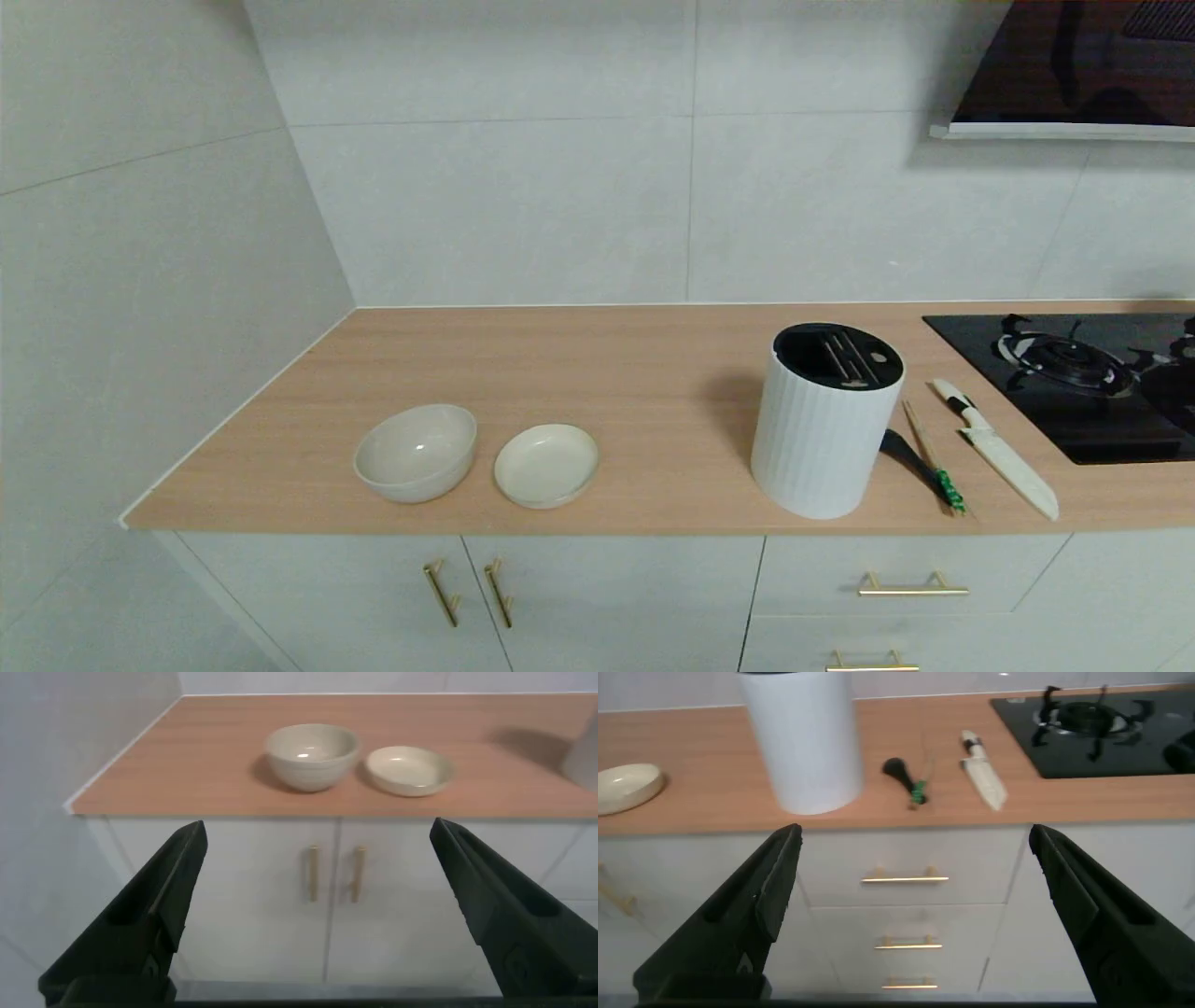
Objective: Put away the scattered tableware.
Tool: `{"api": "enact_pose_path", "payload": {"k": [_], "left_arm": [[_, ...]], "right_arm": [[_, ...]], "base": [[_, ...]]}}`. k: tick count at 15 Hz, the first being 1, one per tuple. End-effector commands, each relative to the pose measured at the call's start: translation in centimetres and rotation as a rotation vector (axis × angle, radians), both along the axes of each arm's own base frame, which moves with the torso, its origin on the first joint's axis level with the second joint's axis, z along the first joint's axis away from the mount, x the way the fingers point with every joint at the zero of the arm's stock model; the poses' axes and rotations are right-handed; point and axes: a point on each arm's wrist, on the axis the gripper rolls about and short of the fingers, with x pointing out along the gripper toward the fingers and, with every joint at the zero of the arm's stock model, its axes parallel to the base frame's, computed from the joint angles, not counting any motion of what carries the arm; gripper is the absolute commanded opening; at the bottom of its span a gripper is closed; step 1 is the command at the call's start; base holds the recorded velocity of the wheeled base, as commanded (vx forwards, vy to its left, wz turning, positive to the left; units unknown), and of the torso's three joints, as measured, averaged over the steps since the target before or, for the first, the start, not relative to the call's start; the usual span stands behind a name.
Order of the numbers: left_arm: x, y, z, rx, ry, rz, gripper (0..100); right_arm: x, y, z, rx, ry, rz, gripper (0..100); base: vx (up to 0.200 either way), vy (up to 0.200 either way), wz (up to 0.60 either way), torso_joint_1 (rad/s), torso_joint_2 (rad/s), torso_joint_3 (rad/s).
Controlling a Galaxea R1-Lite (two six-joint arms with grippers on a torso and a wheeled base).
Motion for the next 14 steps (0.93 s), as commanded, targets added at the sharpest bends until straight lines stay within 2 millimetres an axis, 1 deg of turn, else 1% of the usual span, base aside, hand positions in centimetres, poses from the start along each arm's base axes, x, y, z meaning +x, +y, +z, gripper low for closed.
{"api": "enact_pose_path", "payload": {"k": [1,14], "left_arm": [[0.0,0.0,0.0,0.0,0.0,0.0,100],[0.0,0.0,0.0,0.0,0.0,0.0,100]], "right_arm": [[0.0,0.0,0.0,0.001,0.0,0.001,100],[0.0,0.0,0.0,0.001,0.0,0.001,100]], "base": [[0.0,0.2,0.0,0.007,0.0,0.002],[0.0,0.2,0.0,0.001,0.0,0.002]]}}
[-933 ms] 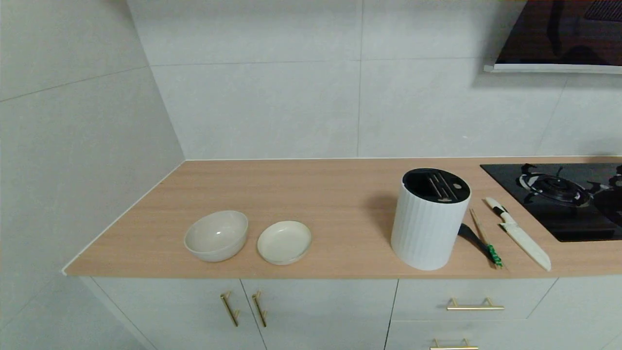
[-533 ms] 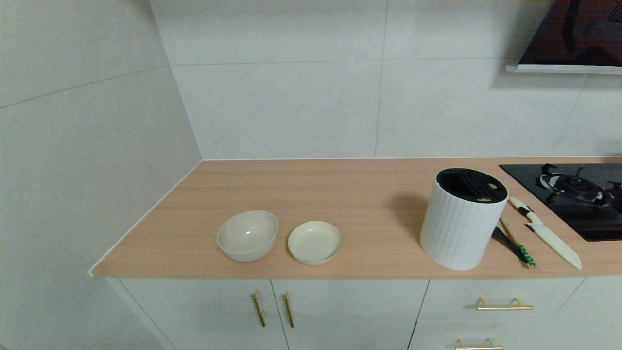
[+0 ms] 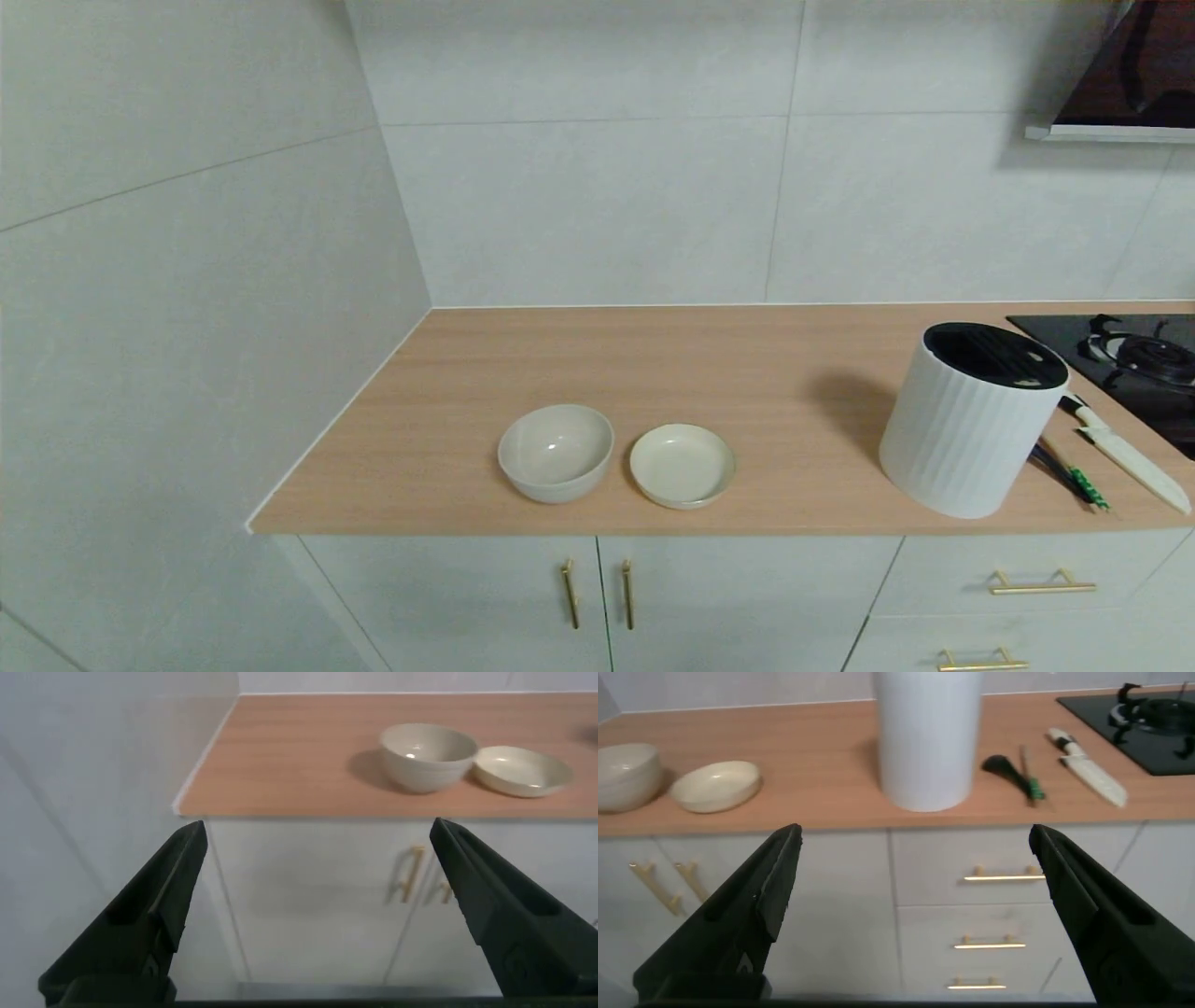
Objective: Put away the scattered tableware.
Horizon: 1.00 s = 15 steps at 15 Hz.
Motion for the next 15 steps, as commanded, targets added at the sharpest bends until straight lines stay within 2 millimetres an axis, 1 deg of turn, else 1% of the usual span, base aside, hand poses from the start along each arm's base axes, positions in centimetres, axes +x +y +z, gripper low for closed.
{"api": "enact_pose_path", "payload": {"k": [1,3,15], "left_arm": [[0.0,0.0,0.0,0.0,0.0,0.0,100],[0.0,0.0,0.0,0.0,0.0,0.0,100],[0.0,0.0,0.0,0.0,0.0,0.0,100]], "right_arm": [[0.0,0.0,0.0,0.0,0.0,0.0,100],[0.0,0.0,0.0,0.0,0.0,0.0,100],[0.0,0.0,0.0,0.0,0.0,0.0,100]], "base": [[0.0,0.2,0.0,-0.012,0.01,0.002],[0.0,0.2,0.0,0.002,0.01,0.002],[0.0,0.0,0.0,0.0,0.0,0.0]]}}
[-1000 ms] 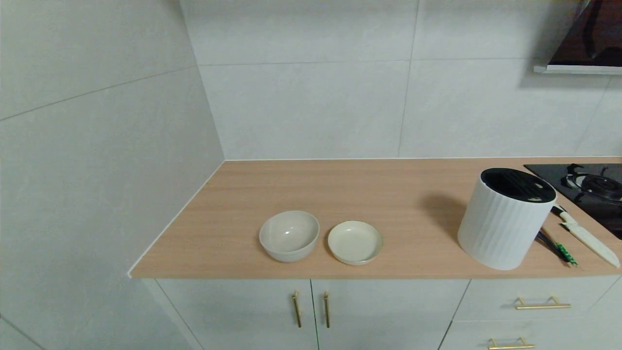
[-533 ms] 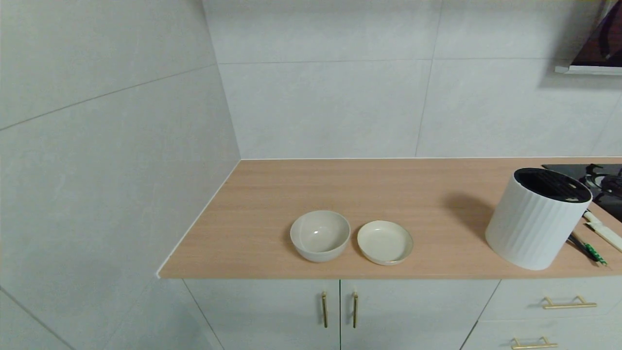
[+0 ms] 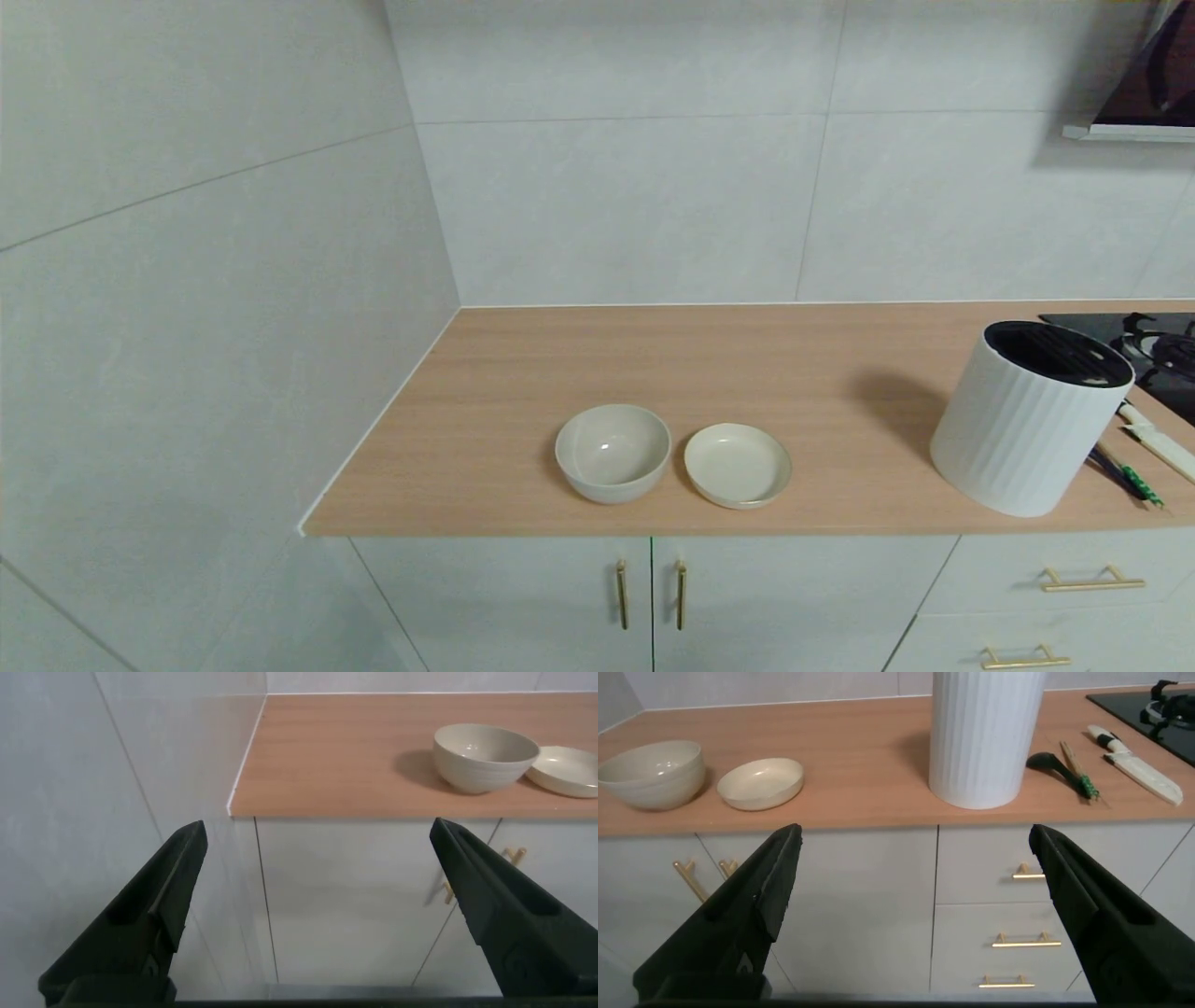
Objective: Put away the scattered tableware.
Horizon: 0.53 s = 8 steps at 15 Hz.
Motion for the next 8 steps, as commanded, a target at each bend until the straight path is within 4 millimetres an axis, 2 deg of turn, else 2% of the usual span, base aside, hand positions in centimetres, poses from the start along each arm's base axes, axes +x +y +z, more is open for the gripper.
{"api": "enact_pose_path", "payload": {"k": [1,4,8], "left_arm": [[0.0,0.0,0.0,0.0,0.0,0.001,100],[0.0,0.0,0.0,0.0,0.0,0.001,100],[0.0,0.0,0.0,0.0,0.0,0.001,100]], "right_arm": [[0.0,0.0,0.0,0.0,0.0,0.001,100],[0.0,0.0,0.0,0.0,0.0,0.001,100],[0.0,0.0,0.0,0.0,0.0,0.001,100]], "base": [[0.0,0.0,0.0,0.0,0.0,0.0],[0.0,0.0,0.0,-0.049,0.1,0.067],[0.0,0.0,0.0,-0.19,0.41,0.22]]}}
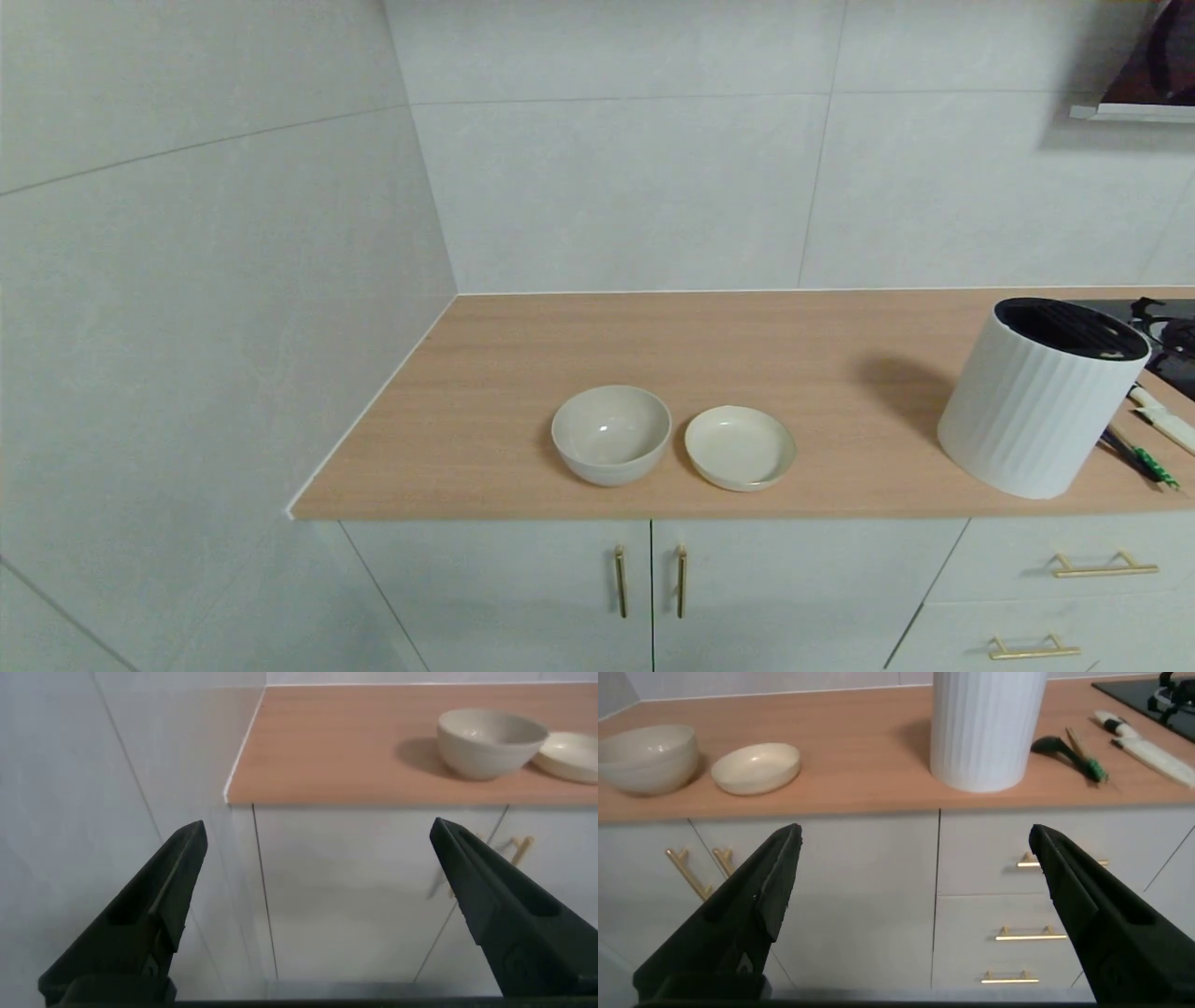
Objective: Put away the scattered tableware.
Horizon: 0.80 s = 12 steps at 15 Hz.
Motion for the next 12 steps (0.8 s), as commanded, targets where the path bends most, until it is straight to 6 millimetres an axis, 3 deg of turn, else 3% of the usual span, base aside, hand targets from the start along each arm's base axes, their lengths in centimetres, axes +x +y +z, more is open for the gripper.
{"api": "enact_pose_path", "payload": {"k": [1,12], "left_arm": [[0.0,0.0,0.0,0.0,0.0,0.001,100],[0.0,0.0,0.0,0.0,0.0,0.001,100]], "right_arm": [[0.0,0.0,0.0,0.0,0.0,0.001,100],[0.0,0.0,0.0,0.0,0.0,0.001,100]], "base": [[0.0,0.0,0.0,-0.242,0.53,0.281],[0.0,0.0,0.0,-0.231,0.53,0.296]]}}
